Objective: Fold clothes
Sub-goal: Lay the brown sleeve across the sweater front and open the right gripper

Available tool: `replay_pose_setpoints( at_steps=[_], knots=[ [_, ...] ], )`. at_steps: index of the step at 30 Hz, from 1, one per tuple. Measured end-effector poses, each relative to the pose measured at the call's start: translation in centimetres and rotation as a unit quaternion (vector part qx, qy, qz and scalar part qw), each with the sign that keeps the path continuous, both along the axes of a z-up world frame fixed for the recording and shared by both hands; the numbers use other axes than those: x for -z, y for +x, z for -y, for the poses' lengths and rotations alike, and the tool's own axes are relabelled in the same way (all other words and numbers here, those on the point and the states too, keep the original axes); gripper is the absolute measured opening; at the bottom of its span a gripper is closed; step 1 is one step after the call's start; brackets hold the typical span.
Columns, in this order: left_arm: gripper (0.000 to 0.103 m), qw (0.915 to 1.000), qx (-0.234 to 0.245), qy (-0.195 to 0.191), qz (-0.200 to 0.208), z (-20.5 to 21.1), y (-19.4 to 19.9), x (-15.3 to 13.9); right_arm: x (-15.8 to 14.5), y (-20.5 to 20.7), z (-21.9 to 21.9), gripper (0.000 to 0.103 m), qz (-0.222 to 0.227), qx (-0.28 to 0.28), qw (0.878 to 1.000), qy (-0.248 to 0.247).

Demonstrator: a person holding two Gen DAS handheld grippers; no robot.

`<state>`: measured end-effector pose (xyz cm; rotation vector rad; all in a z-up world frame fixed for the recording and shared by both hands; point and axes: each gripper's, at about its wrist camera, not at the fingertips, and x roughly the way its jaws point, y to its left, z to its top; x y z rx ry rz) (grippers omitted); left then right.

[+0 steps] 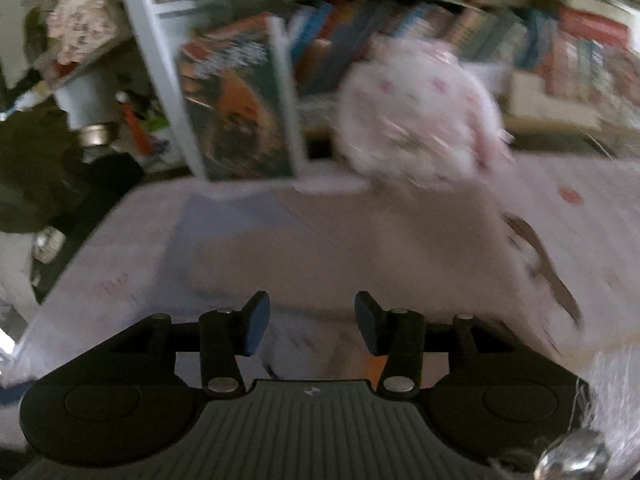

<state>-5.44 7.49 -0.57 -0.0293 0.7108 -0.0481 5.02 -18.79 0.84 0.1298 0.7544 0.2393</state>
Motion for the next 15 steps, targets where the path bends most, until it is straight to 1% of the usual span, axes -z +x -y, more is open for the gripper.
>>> replay_pose_setpoints(
  at_steps=[3,5,7,9,11,15],
  knots=[
    [0.091,0.9999,0.008,-0.001,-0.012,0.8,0.5,0.5,1.0,-2.7,2.7,0.050,-0.022,0.037,0.999,-0.015],
    [0.091,0.9998,0.016,0.003,-0.012,1.5,0.7,0.5,1.6,-4.2,4.5,0.060,-0.037,0.064,0.997,-0.015],
    [0.091,0.9997,0.022,0.007,-0.010,2.2,0.7,0.3,2.2,-5.8,6.3,0.064,-0.052,0.092,0.994,-0.014],
    [0.092,0.9996,0.025,0.008,-0.007,2.7,0.7,0.2,2.6,-7.2,7.7,0.065,-0.060,0.107,0.992,-0.014],
    [0.092,0.9997,0.021,0.007,-0.008,3.1,0.5,0.2,3.0,-8.4,8.7,0.065,-0.065,0.115,0.991,-0.023],
    [0.092,0.9999,0.000,0.007,-0.014,3.5,0.1,0.2,3.5,-10.3,10.5,0.065,-0.069,0.122,0.990,-0.028]
  ],
)
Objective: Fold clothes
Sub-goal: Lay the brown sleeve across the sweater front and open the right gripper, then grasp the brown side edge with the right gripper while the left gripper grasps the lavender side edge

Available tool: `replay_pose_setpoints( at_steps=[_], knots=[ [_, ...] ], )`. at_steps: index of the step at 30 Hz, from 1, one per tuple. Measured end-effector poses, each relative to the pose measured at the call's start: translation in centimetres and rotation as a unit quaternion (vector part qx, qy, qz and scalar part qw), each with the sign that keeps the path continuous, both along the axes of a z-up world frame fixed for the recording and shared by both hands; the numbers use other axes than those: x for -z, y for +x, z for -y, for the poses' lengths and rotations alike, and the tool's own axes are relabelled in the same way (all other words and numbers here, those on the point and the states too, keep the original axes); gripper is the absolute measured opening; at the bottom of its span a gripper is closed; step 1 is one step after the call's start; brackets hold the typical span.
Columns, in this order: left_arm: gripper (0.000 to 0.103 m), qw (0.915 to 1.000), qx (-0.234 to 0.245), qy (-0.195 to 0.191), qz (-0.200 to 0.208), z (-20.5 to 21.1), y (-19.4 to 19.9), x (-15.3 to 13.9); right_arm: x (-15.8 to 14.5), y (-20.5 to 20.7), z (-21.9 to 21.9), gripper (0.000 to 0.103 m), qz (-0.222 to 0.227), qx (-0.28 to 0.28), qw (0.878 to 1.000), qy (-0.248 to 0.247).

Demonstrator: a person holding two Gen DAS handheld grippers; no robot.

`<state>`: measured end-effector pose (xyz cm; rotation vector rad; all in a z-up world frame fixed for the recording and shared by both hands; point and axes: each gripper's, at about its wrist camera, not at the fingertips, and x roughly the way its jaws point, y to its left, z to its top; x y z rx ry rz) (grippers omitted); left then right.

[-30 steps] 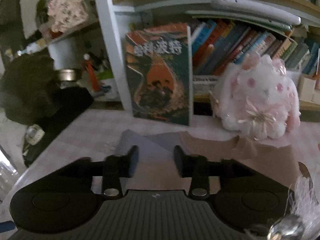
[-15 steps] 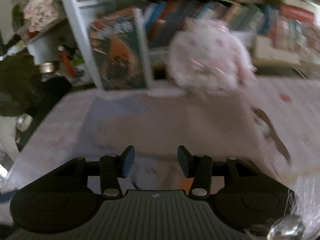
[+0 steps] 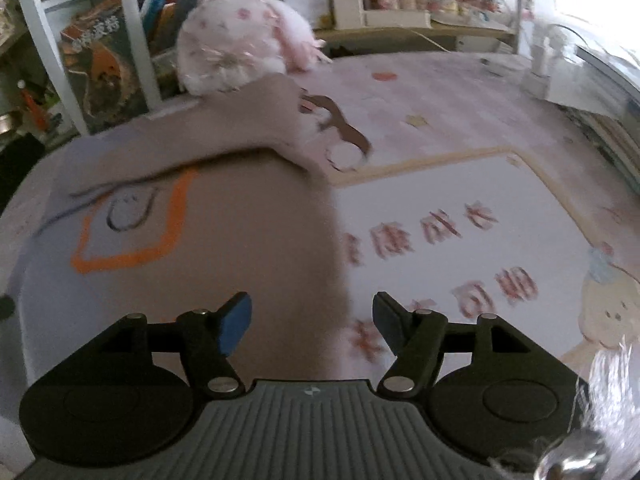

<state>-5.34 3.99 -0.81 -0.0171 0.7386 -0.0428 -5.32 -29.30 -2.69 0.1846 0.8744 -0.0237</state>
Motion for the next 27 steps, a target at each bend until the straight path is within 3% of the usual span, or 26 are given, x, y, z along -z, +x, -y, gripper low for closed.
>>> replay_pose_setpoints(
  at_steps=[9,16,20,21,27],
  knots=[
    [0.091,0.9982,-0.057,0.013,-0.009,1.3,-1.8,-0.6,0.2,-2.9,3.1,0.065,-0.012,0.001,0.999,0.033],
    [0.091,0.9933,-0.107,0.034,-0.027,1.7,-3.7,-0.3,0.2,-4.4,3.4,0.065,-0.006,-0.040,0.998,0.039],
    [0.090,0.9886,-0.145,0.028,-0.030,0.6,-4.5,-0.4,0.2,-5.1,3.7,0.054,-0.002,-0.051,0.997,0.055],
    [0.086,0.9874,-0.153,0.025,-0.030,0.2,-4.7,-0.4,0.2,-5.2,3.7,0.049,-0.001,-0.056,0.997,0.059],
    [0.063,0.9823,-0.177,-0.004,-0.061,-1.6,-5.2,0.4,0.3,-5.2,3.6,0.045,-0.003,-0.069,0.995,0.066]
  ],
)
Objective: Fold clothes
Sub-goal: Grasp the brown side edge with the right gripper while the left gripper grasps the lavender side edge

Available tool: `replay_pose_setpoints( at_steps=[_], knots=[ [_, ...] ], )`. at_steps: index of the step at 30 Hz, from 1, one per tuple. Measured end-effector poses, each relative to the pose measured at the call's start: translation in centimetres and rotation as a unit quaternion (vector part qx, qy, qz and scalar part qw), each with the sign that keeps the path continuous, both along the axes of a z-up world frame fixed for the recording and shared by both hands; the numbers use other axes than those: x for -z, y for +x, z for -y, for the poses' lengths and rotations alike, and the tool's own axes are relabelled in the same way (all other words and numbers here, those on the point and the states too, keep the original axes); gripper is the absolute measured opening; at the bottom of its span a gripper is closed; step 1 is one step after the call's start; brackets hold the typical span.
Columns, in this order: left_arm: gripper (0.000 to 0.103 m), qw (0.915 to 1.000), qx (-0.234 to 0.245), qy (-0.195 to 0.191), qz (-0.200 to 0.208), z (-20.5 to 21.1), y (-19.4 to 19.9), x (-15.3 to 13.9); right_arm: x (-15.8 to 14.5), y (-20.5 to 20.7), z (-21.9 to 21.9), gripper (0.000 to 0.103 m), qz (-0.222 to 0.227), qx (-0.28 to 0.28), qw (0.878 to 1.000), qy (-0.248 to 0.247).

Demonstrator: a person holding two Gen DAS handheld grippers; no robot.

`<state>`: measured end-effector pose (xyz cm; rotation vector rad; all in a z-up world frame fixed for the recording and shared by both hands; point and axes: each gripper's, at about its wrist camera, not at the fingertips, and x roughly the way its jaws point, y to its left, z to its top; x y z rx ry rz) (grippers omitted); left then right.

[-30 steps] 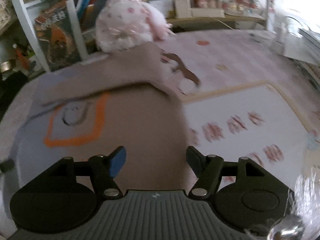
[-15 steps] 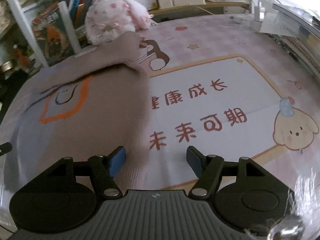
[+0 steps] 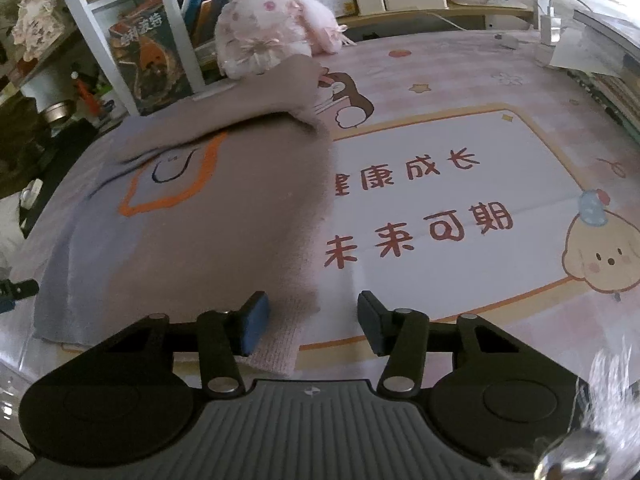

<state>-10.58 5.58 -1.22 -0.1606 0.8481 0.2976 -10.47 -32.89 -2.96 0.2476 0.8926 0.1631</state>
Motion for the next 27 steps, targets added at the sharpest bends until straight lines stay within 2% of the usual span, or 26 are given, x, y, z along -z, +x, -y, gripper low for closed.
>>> replay_pose_setpoints(
  at_steps=[7,10,11,13,14,18,20,25,27],
  knots=[
    [0.044,0.9988,-0.004,-0.048,-0.005,-0.6,0.2,1.1,0.0,0.5,-0.6,0.033,-0.003,0.012,1.000,-0.016],
    [0.024,0.9990,0.008,-0.045,-0.004,-0.1,0.5,1.3,0.0,0.8,-1.2,0.028,-0.006,0.008,1.000,-0.028],
    [0.012,0.9988,0.015,-0.047,-0.002,0.1,0.6,1.3,0.0,1.0,-1.4,0.023,-0.006,0.003,0.999,-0.031],
    [0.004,0.9987,0.013,-0.050,0.002,0.3,0.7,1.1,0.0,1.2,-1.7,0.012,-0.007,-0.007,0.999,-0.036],
    [0.003,0.9987,0.013,-0.049,0.008,0.4,0.6,0.9,0.0,1.4,-1.9,0.010,-0.008,-0.011,0.999,-0.037],
    [0.003,0.9955,0.043,-0.040,0.075,1.4,-0.6,-1.3,-1.5,1.0,-1.1,0.008,0.036,-0.016,0.998,0.038],
    [0.005,0.9955,0.047,-0.051,0.065,1.1,-0.3,-1.2,-2.2,0.8,-0.8,0.008,0.053,-0.021,0.997,0.058],
    [0.009,0.9935,0.029,-0.102,0.041,-0.2,-0.1,-0.3,-1.2,1.6,-0.5,0.008,0.020,-0.012,0.998,0.054],
    [0.016,0.9926,0.026,-0.114,0.032,-0.5,-0.1,0.1,-0.8,1.8,-0.3,0.010,0.008,-0.008,0.998,0.056]
  ],
)
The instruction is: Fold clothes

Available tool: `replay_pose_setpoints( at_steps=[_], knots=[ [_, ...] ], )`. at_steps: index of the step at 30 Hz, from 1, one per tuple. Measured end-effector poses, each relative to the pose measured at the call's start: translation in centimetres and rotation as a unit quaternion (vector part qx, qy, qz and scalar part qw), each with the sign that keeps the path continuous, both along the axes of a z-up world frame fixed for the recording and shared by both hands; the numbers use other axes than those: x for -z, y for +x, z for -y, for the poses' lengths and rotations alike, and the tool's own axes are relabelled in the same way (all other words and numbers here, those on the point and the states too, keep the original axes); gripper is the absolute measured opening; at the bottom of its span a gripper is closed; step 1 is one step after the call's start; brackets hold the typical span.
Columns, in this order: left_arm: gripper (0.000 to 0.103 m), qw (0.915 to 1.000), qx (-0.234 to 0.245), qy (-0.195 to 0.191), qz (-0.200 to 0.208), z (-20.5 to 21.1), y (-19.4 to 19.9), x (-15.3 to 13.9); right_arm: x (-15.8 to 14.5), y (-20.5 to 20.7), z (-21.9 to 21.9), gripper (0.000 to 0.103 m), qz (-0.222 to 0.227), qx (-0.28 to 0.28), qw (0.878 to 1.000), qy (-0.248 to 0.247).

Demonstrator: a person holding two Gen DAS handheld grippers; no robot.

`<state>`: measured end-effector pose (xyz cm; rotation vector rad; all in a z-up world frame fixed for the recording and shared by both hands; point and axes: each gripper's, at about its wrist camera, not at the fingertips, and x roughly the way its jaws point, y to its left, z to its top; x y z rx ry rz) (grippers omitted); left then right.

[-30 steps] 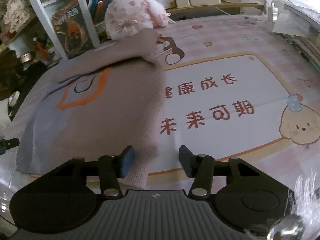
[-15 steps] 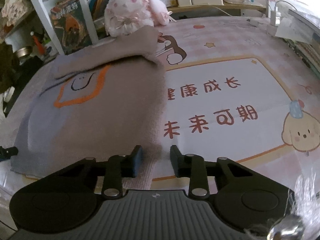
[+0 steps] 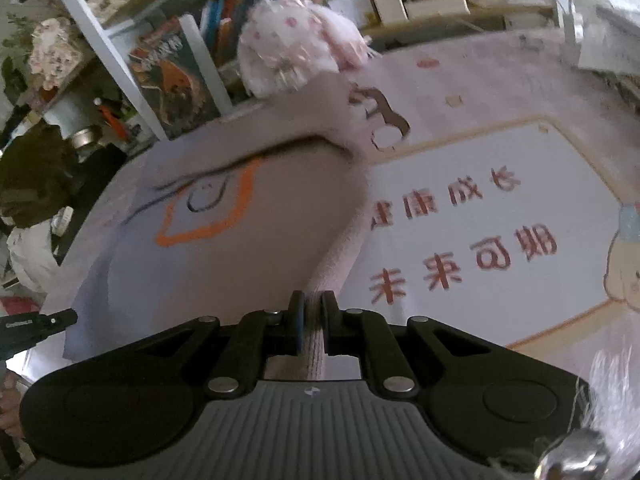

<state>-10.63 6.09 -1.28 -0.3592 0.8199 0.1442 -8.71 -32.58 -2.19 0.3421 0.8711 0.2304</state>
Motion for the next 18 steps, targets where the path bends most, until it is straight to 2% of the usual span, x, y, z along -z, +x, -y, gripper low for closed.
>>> replay_pose_setpoints(
  at_steps=[2,7,11,13,16,17,18],
  knots=[
    [0.019,0.9999,0.000,-0.008,-0.011,-0.2,0.1,0.4,0.4,0.1,0.2,0.015,-0.011,0.002,1.000,0.003],
    [0.020,0.9995,-0.005,-0.019,-0.023,-0.4,0.1,1.2,0.8,0.1,0.5,0.016,-0.026,0.006,1.000,0.011],
    [0.031,0.9995,-0.001,-0.023,-0.022,-0.3,0.1,1.4,1.2,0.4,0.8,0.019,-0.039,0.011,0.999,0.020],
    [0.032,0.9997,0.002,-0.015,-0.017,0.1,0.1,1.4,1.3,0.5,0.9,0.020,-0.042,0.010,0.999,0.025],
    [0.025,0.9999,0.006,0.003,-0.014,0.7,0.2,1.5,1.4,0.7,0.8,0.016,-0.041,0.002,0.999,0.022],
    [0.008,0.9998,0.007,0.007,-0.016,0.7,0.2,1.5,1.4,0.8,0.8,0.013,-0.041,0.000,0.999,0.018],
    [0.005,0.9998,0.006,0.007,-0.018,0.7,0.2,1.5,1.4,0.7,0.8,0.012,-0.040,-0.002,0.999,0.015]
  ],
)
